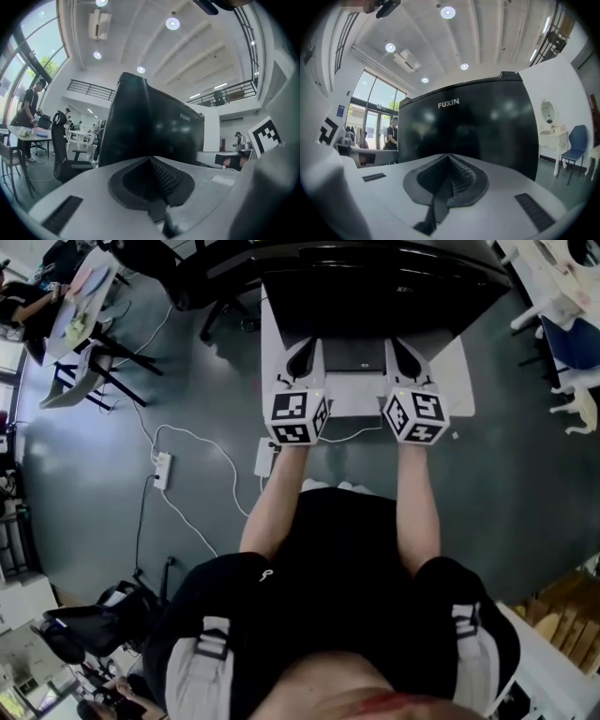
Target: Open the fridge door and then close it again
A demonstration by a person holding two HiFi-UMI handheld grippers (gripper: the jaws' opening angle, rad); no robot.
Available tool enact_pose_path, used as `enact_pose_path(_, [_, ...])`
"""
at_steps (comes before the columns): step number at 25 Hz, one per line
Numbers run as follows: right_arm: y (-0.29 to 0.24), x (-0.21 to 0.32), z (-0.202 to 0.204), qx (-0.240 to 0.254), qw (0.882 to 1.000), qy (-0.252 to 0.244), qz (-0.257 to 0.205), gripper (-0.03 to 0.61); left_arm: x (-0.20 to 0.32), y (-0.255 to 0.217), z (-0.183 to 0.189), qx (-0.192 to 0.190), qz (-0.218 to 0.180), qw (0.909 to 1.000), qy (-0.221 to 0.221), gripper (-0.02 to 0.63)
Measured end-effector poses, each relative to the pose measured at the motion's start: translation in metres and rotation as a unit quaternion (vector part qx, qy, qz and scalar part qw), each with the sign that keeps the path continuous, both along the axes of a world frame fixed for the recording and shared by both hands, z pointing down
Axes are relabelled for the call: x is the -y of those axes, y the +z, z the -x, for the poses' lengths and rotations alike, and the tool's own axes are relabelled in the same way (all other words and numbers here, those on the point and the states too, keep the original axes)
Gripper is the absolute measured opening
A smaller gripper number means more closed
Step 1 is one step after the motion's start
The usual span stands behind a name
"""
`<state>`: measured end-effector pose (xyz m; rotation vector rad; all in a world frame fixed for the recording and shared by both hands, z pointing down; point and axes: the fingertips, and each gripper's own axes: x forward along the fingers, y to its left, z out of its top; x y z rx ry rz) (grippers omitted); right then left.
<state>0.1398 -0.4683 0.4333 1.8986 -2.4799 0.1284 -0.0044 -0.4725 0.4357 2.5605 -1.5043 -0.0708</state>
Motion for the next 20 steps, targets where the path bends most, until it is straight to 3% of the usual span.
enact_pose_path(6, [-0.008, -0.006, -0.007, -0.009, 1.0, -0.011, -0.01, -0.006, -0.004, -0.005, -0.014, 0.001, -0.003, 1.0, 0.007, -0.002])
enact_pose_path(20, [-0.007, -0.001, 0.012, -0.016, 0.999, -0.035, -0.005, -0.006, -0.002, -0.001, 0.001, 0.007, 0.003, 1.0, 0.0, -0.002])
